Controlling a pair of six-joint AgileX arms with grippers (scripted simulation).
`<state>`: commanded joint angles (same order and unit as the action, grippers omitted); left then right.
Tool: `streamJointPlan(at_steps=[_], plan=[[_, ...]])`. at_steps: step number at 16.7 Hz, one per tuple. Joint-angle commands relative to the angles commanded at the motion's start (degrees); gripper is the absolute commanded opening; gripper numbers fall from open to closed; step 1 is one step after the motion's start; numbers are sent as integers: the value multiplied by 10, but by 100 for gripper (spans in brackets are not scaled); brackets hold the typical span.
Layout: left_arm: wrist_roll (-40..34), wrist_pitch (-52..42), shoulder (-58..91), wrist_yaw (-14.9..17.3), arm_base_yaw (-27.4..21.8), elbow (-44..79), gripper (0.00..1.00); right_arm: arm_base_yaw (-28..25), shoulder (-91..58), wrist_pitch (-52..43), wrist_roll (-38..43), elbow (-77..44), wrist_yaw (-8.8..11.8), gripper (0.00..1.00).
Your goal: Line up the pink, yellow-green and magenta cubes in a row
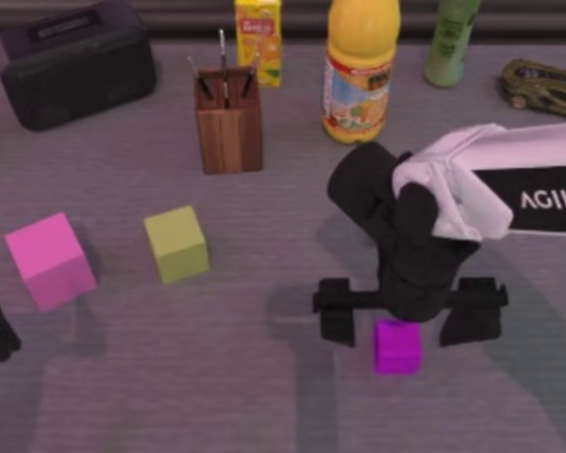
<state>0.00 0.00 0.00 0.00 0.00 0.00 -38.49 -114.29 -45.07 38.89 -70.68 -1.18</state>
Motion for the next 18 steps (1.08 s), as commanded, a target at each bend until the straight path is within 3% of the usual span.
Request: streamJointPlan(at_steps=[4,11,18], plan=[[0,0,0,0,0,0,100,-1,4,-10,0,-8,0,100],[0,0,0,0,0,0,100,-6,58,-142,1,-82,0,100],[7,-11,18,0,-3,17,100,-3,76,-134,-7,-70,1,100]])
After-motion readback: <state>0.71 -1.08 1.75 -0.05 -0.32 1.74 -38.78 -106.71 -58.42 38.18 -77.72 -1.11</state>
